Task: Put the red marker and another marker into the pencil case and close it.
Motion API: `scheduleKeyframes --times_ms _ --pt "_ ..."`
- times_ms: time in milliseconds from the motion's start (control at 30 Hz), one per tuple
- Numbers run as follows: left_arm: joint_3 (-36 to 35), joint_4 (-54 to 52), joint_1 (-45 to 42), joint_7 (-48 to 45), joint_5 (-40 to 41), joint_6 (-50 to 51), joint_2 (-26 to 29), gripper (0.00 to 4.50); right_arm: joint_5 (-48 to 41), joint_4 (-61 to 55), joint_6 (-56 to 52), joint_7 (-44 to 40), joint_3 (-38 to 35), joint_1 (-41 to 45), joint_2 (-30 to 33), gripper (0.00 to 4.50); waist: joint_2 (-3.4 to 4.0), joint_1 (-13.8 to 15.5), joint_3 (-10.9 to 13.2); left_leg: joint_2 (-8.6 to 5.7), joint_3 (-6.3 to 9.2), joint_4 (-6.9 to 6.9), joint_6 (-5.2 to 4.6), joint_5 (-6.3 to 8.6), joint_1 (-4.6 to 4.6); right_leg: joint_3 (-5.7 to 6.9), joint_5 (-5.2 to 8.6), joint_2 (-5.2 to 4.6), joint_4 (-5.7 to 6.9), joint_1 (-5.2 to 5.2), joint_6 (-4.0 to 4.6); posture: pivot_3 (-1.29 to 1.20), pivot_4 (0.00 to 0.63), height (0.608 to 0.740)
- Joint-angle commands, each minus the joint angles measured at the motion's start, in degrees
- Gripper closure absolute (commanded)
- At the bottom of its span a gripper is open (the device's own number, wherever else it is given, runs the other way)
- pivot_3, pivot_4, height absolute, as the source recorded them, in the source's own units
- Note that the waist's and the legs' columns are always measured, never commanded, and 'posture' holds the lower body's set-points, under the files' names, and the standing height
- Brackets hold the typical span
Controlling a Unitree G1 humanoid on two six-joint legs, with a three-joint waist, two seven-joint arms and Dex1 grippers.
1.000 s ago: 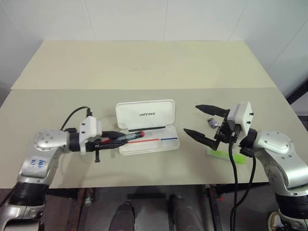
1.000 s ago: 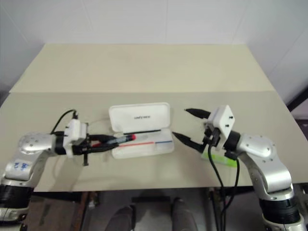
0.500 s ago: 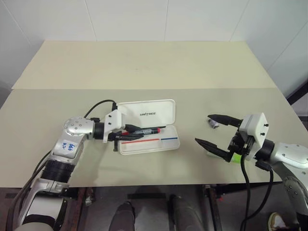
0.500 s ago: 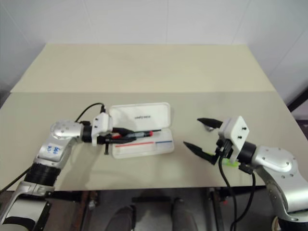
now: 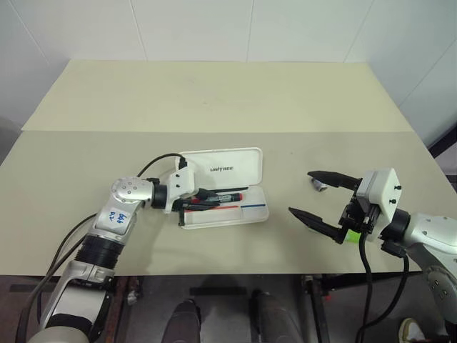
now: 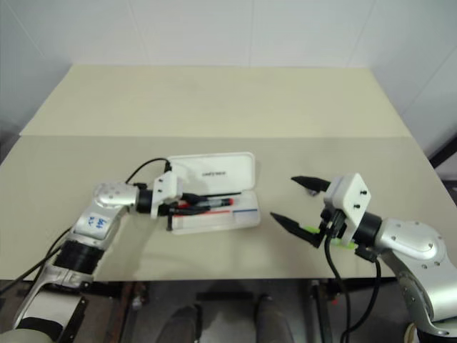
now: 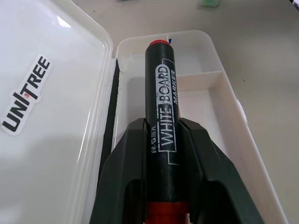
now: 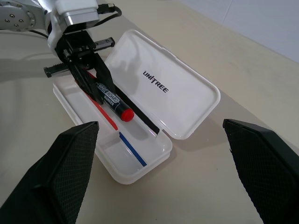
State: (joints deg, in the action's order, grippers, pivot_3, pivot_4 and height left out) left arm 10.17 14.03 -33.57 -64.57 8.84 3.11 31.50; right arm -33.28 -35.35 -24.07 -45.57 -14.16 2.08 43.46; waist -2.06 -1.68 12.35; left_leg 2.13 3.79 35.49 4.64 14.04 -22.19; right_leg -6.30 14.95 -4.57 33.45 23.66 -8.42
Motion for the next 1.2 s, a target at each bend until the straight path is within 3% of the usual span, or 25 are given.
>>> scheduleKeyframes --times_ms 33,233,533,633,733,867,1200 --pt "0.0 -0.6 -1.1 0.7 -0.6 0.1 -0.4 2.59 -1.0 -1.9 0.2 0.8 -1.4 0.6 0.0 0.0 0.0 0.0 0.0 0.0 0.0 0.0 0.0 0.0 0.0 0.0 0.0 0.0 0.0 0.0 0.0 0.0 0.15 0.74" --pt "0.0 -1.0 -1.2 1.4 -1.3 -0.7 -1.1 0.56 -0.9 -1.3 0.5 1.1 -0.6 1.4 -0.3 0.0 0.0 0.0 0.0 0.0 0.0 0.06 0.0 0.0 -0.01 0.0 0.0 0.0 0.0 -0.02 0.0 0.0 0.15 0.74" --pt "-3.0 -6.5 0.0 -1.5 5.3 3.1 -1.1 0.56 -1.0 -0.3 0.5 1.1 -0.2 1.8 -1.4 0.0 0.0 0.0 0.0 0.0 0.0 0.07 0.0 0.0 -0.02 0.0 0.0 0.0 0.0 -0.02 -0.01 0.0 0.15 0.74" --pt "-4.9 -11.4 1.8 -4.2 10.1 6.5 0.8 0.01 -0.8 0.9 0.8 0.9 -1.8 0.0 -1.7 0.0 0.0 -0.1 0.0 0.0 0.0 0.07 0.0 0.0 -0.01 0.0 0.0 0.0 0.0 -0.02 -0.01 0.0 0.15 0.74" --pt "-9.9 -18.9 5.1 -5.3 16.6 11.9 4.5 0.01 0.1 3.0 1.5 -2.2 -6.3 -6.2 0.5 0.0 0.0 0.0 0.0 0.0 0.0 0.02 -0.01 0.01 -0.01 0.0 0.0 0.0 0.02 -0.02 0.0 0.0 0.15 0.74" --pt "-12.7 -24.5 7.3 -4.9 19.6 15.4 8.3 0.01 -0.1 5.5 2.4 -6.0 -9.8 -10.3 2.9 0.0 0.01 0.0 0.0 0.0 0.0 0.06 -0.03 0.05 0.0 -0.02 0.03 0.0 0.05 -0.03 -0.01 0.0 0.15 0.74" --pt "-15.9 -25.8 9.6 -7.0 20.3 13.4 13.2 0.01 7.6 26.6 13.0 -18.8 -9.7 -13.5 9.1 0.0 -0.02 -0.5 0.0 0.0 -0.04 0.42 -0.03 0.06 -0.01 -0.03 -0.05 -0.01 -0.28 -0.25 0.09 0.0 0.15 0.74"
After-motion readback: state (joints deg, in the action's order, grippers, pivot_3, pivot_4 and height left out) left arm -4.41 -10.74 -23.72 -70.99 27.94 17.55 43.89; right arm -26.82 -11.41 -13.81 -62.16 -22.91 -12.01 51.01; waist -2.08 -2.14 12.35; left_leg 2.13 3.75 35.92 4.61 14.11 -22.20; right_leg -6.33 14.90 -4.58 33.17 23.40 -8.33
